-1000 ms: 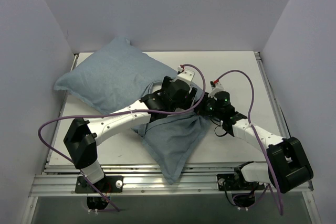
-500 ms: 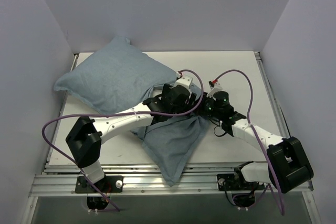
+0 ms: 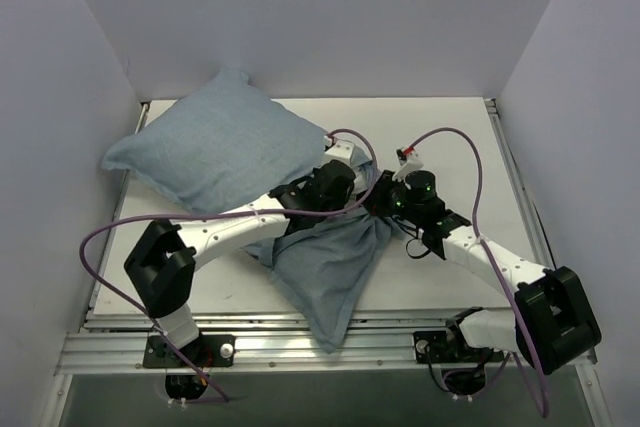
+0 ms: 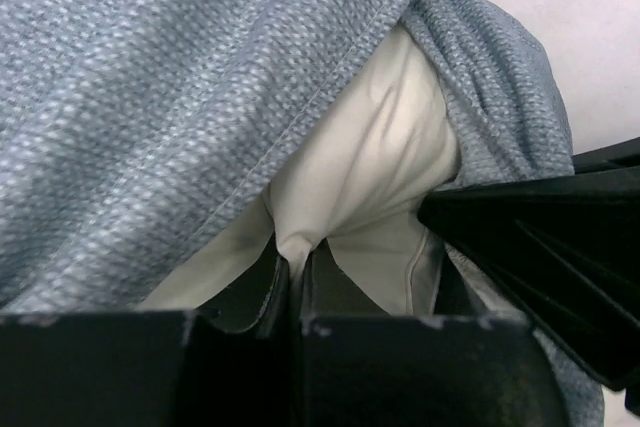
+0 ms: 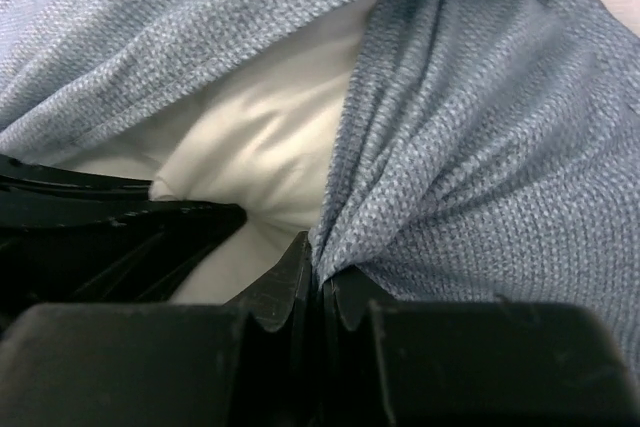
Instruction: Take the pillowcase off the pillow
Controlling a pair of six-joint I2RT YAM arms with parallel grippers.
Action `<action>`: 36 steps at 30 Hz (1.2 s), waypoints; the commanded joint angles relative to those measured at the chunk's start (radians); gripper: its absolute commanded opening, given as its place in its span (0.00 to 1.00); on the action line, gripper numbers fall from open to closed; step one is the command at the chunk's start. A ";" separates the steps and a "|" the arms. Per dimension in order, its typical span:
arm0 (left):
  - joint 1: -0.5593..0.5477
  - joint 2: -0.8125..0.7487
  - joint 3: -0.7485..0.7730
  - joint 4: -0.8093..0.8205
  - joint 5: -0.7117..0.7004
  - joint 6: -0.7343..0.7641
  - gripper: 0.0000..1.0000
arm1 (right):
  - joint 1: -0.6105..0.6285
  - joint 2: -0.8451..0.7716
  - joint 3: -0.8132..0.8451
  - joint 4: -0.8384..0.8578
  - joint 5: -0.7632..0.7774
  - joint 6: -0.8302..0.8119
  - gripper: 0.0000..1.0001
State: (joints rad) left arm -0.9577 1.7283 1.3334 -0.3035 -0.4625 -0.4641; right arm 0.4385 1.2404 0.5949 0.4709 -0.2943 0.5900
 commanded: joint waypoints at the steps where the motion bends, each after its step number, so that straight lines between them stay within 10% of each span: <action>1: 0.042 -0.092 -0.049 -0.151 0.027 -0.004 0.02 | -0.013 -0.058 0.049 -0.089 0.076 -0.047 0.00; 19: 0.286 -0.619 -0.238 -0.204 0.151 0.059 0.02 | -0.224 -0.082 0.045 -0.299 0.216 -0.059 0.00; 36: 0.402 -0.377 -0.008 0.090 0.430 0.002 0.02 | -0.046 -0.197 0.092 -0.414 0.135 -0.128 0.14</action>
State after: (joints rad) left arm -0.5995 1.3128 1.2102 -0.3660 0.0696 -0.4698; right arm 0.3340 1.1004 0.6151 0.2165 -0.3271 0.5457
